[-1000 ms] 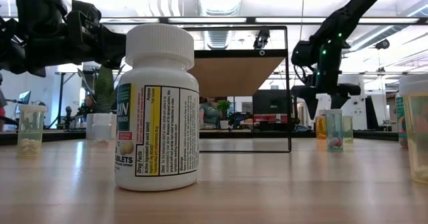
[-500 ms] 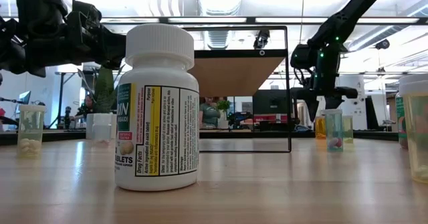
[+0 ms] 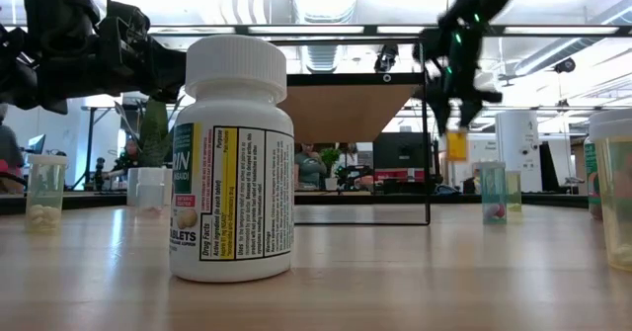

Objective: Pick and place medicine bottles onto shelf by color
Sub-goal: Put the orange pill bottle on the shelf

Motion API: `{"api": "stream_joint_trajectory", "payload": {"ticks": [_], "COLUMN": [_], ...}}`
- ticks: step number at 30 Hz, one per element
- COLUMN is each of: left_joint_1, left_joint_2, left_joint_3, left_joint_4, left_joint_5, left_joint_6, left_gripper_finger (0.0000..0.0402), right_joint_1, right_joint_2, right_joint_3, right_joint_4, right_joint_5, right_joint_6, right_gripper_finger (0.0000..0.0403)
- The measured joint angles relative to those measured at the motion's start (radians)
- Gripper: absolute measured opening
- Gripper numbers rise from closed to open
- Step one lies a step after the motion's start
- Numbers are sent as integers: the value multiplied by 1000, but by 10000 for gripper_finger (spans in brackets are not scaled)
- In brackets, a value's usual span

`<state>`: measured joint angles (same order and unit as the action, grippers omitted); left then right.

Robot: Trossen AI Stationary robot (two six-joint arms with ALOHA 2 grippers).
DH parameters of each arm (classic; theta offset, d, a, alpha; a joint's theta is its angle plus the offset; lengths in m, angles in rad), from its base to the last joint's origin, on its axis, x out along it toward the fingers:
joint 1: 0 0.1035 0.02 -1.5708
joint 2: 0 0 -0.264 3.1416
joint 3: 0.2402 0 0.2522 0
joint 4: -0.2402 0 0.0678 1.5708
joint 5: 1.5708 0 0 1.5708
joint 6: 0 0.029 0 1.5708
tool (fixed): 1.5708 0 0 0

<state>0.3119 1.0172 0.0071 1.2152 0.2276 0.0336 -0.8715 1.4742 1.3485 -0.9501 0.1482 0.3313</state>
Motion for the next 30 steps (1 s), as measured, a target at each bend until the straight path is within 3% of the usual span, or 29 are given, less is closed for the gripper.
{"api": "stream_joint_trajectory", "payload": {"ticks": [9,19,26,30], "left_joint_1": [0,0,0,0], "left_joint_2": [0,0,0,0], "left_joint_3": [0,-1,-1,-1], "left_joint_4": [-1,-1,-1,-3], "left_joint_5": [0,0,0,0], "left_joint_6": [1,0,1,0], "left_gripper_finger": [1,1,1,1], "right_joint_1": [135,235,257,270], "right_joint_2": [73,392,584,592], "right_joint_3": [357,697,989,979], "right_joint_4": [-67,-82,-203,-229], "right_joint_5": [-71,-127,-152,-179], "right_joint_6": [-89,-247,-318,-332], "right_gripper_finger": [207,203,205,205]}}
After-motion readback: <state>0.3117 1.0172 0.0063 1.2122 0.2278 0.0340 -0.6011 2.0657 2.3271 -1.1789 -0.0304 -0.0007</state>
